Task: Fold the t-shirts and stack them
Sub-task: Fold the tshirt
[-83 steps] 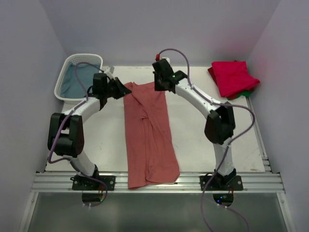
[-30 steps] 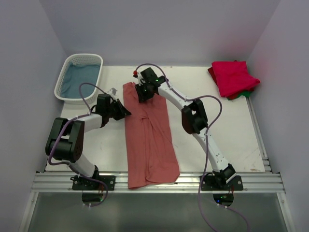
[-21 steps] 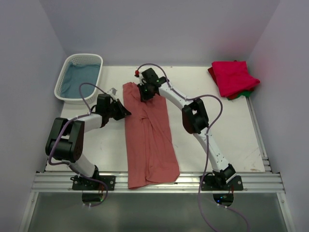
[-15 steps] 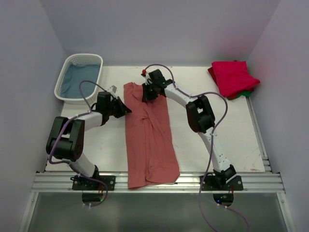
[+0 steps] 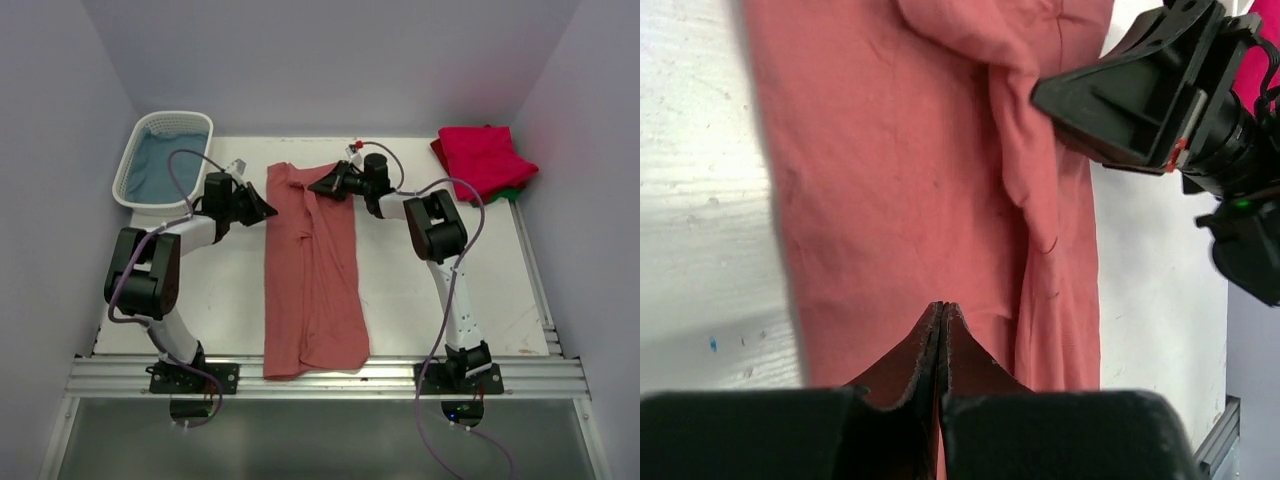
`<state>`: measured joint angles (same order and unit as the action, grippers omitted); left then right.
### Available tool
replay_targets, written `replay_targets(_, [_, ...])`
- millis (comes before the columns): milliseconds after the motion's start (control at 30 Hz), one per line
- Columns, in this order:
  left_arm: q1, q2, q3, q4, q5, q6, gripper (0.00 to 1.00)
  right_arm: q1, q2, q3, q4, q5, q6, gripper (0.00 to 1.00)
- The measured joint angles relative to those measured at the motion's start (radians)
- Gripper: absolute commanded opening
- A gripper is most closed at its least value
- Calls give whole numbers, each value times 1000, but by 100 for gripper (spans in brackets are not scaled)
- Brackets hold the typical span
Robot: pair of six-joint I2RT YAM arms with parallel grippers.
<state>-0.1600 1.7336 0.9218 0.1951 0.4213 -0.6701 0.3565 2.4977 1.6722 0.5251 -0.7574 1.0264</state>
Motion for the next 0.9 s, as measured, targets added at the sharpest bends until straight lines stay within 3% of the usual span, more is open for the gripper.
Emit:
replay_targets(133, [0,48,32,32,39,-12,1,-31,134,32,444,-53,369,0])
replay_targets(300, [0,153,57,183,145,-106,1,-44,236,73,662,-72,643,0])
replay_targets(367, [0,213,73,259,182,-160,5,-44,236,71,706,-77,689,0])
replay_targets(467, [0,304,92,368,214,-246,36,-44,236,65,734,-92,731,0])
replay_targets(567, [-3,381,102,471,236,-349,51,-44,236,58,750,-99,752,0])
replay_targets(700, [-12,457,113,622,253,-480,60,-45,237,44,759,-102,766,0])
replay_targets(900, [-32,582,132,932,258,-727,60,-50,237,37,770,-109,774,0])
